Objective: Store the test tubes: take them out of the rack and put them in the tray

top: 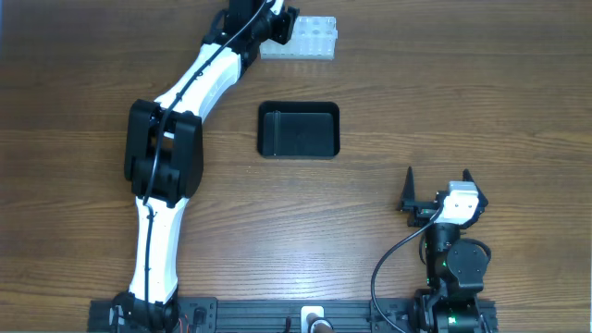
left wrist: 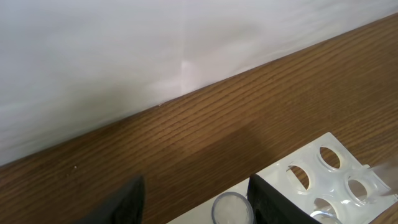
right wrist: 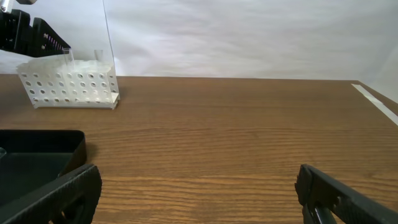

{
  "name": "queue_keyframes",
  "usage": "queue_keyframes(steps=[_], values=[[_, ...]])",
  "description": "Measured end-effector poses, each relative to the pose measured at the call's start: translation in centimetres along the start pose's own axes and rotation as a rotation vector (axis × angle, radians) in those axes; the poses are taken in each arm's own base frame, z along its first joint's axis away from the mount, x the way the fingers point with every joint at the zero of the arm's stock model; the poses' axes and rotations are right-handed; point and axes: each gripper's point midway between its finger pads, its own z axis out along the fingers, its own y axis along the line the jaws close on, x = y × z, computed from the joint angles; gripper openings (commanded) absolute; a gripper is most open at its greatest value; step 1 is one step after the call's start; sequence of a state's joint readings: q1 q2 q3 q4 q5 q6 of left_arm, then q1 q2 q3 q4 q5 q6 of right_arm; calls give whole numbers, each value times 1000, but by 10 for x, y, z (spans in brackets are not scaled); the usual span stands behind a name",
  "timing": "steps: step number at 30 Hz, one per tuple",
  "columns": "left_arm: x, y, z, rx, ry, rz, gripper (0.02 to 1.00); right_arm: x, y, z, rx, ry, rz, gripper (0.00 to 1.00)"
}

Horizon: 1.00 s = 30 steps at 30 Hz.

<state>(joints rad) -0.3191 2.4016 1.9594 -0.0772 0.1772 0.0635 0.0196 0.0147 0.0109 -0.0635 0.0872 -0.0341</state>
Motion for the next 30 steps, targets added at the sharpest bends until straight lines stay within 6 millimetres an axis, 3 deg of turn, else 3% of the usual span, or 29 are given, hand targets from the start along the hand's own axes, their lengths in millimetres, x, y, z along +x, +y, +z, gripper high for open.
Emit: queue_keyframes(steps=[8, 13, 18, 30], values=[[0, -3, 0, 15, -1, 1, 516, 0, 0, 0, 0, 0, -1, 991], [0, -5, 0, 28, -1, 0, 483, 0, 0, 0, 0, 0, -1, 991], [0, -7, 0, 37, -2, -8, 373, 0, 0, 0, 0, 0, 0, 993], [2, -10, 0, 54, 6, -13, 338, 0, 0, 0, 0, 0, 0, 991]])
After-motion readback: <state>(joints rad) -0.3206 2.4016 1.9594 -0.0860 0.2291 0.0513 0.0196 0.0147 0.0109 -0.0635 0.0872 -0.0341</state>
